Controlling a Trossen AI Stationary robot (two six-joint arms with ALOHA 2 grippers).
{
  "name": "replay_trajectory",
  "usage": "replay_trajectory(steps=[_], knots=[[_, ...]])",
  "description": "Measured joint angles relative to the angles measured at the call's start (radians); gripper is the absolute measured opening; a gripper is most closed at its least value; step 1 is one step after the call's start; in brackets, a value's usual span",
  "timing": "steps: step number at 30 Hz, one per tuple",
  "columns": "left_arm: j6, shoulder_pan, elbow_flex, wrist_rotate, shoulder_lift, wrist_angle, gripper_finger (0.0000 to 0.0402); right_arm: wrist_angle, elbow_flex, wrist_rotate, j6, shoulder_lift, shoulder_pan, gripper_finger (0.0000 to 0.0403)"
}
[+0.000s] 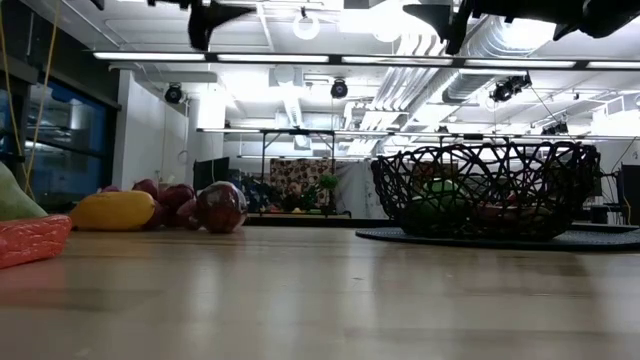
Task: Build produce basket
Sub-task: Put the red apple into the black wire basket
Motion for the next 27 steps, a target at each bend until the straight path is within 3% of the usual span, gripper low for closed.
replay_trajectory(steps=[6,13,19,27], knots=[[-0.221,0.001,0.061,-0.168,0.05,-0.388,0.0241,-0.001,0.0,0.0,0.034,0.0,0.0,0.0378],[-0.454,0.001,0.061,-0.289,0.159,-0.681,0.0241,-0.034,0.0,0.0,0.034,0.0,0.0,0.0378],[-0.568,0.001,0.061,-0.308,0.251,-0.687,0.0241,-0.044,0.0,0.0,0.035,0.0,0.0,0.0378],[-0.561,0.002,0.061,-0.255,0.333,-0.648,0.0241,-0.045,0.0,0.0,0.035,0.0,0.0,0.0378]])
